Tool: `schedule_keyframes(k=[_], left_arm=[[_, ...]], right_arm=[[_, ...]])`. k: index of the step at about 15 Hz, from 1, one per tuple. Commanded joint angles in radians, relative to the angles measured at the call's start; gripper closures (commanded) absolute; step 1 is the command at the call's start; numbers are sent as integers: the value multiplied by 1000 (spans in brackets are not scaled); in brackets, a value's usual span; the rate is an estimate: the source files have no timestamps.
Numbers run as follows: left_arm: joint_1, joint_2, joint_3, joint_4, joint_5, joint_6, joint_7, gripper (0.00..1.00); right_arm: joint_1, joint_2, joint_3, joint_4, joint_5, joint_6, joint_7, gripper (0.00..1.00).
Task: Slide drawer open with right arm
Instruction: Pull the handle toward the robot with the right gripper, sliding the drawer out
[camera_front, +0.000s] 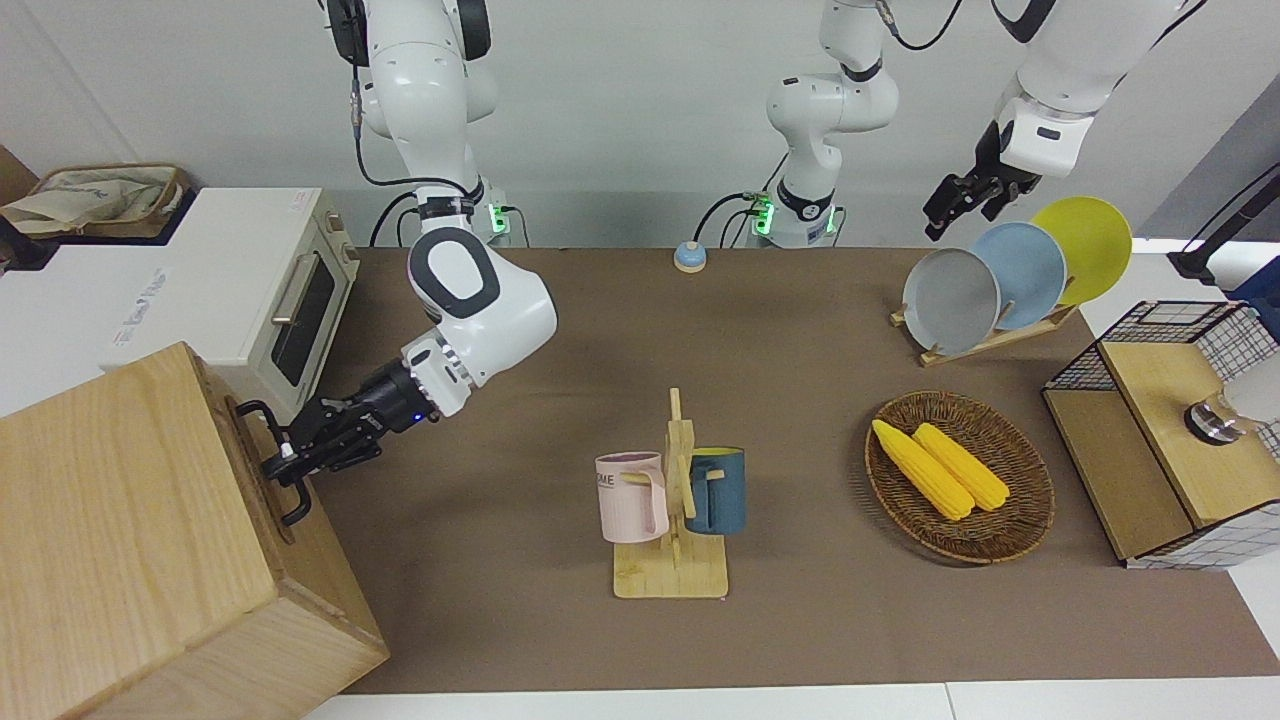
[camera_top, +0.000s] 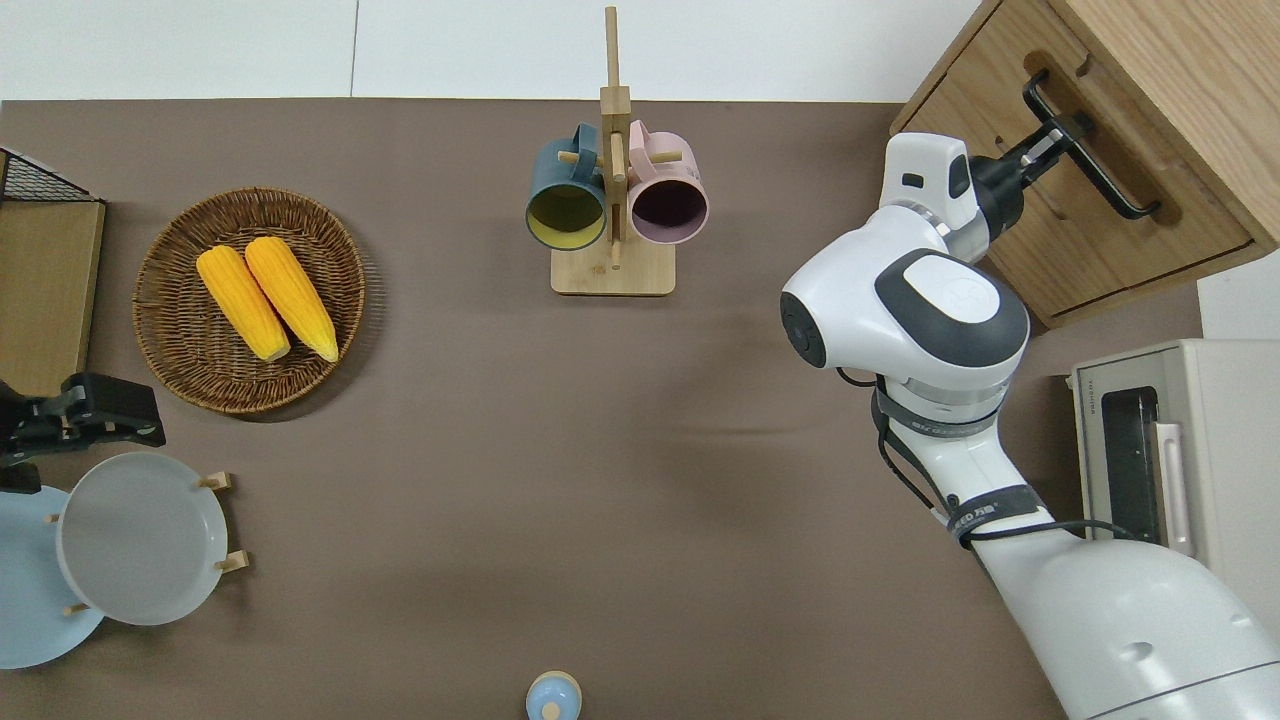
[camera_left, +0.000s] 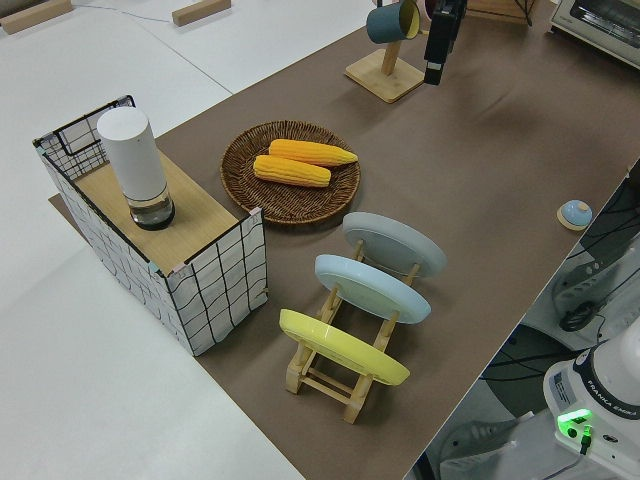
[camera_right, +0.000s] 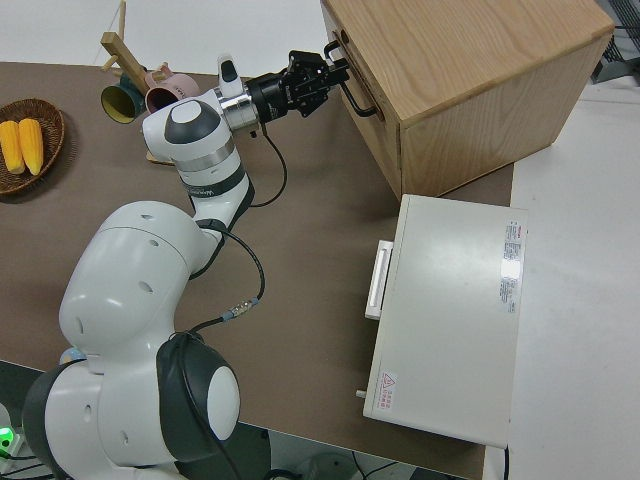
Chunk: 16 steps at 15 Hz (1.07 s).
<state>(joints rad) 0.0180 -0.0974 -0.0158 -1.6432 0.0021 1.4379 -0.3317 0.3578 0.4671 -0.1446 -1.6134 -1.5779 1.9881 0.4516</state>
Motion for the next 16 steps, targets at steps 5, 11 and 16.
schedule_keyframes(k=[5,11,16], left_arm=[[-4,-8,5,0,-4,-2,10,7],[-4,-8,5,0,-4,-2,10,7],[-4,-8,5,0,-4,-2,10,7]], right_arm=[[4,-5,42,-6,-10,-80,21,1000],[6,-7,172,4,73,-268,-11,1000],[7,-7,296,36,110,-425,-31,1000]])
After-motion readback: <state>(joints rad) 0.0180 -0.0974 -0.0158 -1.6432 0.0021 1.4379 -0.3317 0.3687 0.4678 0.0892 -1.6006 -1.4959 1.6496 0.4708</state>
